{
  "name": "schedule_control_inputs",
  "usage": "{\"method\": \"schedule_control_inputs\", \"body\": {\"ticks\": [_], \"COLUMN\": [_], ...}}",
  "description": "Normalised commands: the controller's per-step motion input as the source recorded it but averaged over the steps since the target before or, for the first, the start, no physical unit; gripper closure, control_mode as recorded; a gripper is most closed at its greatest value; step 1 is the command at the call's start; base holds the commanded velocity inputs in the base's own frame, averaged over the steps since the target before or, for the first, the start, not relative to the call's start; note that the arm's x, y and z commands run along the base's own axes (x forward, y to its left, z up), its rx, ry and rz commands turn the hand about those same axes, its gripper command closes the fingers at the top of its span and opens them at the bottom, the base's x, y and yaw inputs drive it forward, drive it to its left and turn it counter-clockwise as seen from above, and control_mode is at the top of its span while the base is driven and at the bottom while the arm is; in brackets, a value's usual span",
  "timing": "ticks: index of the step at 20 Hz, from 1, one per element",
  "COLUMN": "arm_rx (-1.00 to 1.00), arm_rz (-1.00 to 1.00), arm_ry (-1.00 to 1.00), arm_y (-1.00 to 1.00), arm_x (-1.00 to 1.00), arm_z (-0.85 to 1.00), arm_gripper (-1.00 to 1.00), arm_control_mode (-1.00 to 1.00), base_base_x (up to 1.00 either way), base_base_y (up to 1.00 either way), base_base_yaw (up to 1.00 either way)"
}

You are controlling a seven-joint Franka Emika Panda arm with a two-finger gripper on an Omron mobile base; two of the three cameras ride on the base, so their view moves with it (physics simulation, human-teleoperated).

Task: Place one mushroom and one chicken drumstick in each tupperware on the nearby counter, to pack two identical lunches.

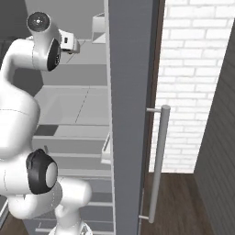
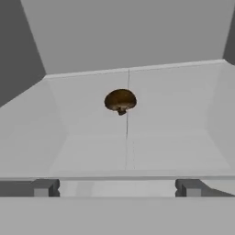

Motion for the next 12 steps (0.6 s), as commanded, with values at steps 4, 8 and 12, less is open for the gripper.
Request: {"method": "schedule_control_inputs", "body": {"ticks": [4,8,12], "arm_rx": [0.00,0.00,0.00], "arm_rz": [0.00,-0.01,-0.03], "arm_ry": [0.00,0.01,0.07], "arm_y": [0.16,0.28,0.22], "arm_x": [0.59,0.79,0.87], "arm_z": [-0.32,-0.23,0.00], "arm_gripper": [-1.00,-1.00,-1.00], "arm_control_mode": [-1.00,-1.00,-1.00], "base_base_x": [0.00,0.00,0.00], "base_base_y": [0.00,0.00,0.00], "base_base_yaw": [0.00,0.00,0.00]}}
